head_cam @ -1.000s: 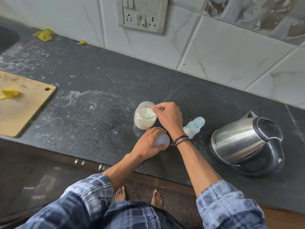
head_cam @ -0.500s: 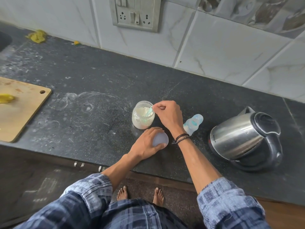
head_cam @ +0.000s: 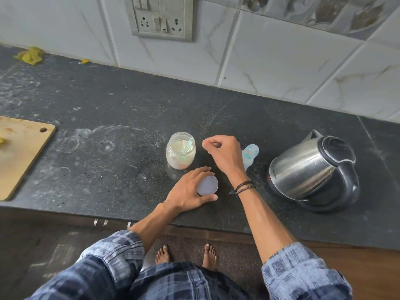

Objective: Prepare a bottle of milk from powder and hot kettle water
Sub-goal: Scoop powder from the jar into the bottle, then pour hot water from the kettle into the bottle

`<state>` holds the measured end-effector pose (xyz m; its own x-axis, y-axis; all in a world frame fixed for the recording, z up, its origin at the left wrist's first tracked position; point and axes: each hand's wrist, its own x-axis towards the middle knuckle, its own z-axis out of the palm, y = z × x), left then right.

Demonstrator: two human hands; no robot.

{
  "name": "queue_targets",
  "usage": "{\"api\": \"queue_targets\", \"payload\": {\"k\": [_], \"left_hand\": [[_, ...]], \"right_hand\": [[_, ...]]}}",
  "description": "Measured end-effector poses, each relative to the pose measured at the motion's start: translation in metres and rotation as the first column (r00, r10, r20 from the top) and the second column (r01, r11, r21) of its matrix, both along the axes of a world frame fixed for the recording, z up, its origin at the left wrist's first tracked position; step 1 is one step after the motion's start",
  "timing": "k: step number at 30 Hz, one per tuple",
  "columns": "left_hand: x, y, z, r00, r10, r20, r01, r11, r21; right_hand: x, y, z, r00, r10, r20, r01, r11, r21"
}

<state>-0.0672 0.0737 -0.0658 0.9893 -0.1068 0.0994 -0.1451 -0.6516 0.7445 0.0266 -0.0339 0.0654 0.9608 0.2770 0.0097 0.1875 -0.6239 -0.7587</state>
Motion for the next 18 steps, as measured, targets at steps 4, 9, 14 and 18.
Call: {"api": "queue_targets", "payload": {"k": [4,9,14,18], "left_hand": [[0.0,0.0,-0.001,1.0,0.003,-0.02,-0.004,1.0,-0.016],[0.002,-0.005,0.004,0.999,0.05,-0.013,-0.051,0.997,-0.052],[0.016,-0.017,0.017,0.998,0.066,0.025,-0.066,0.998,-0.022],[0.031,-0.033,0.027,0.995,0.096,0.04,-0.095,0.995,-0.024]], "right_hand": [[-0.001,-0.02,0.001,1.0,-0.03,0.005,0.03,0.998,0.052],[0.002,-0.052,0.003,0.991,-0.134,-0.004,0.134,0.985,0.111],[0.005,-0.085,0.005,0.969,-0.248,0.019,0.243,0.96,0.142],[0.006,-0.108,0.0,0.957,-0.288,-0.012,0.286,0.941,0.183]]}}
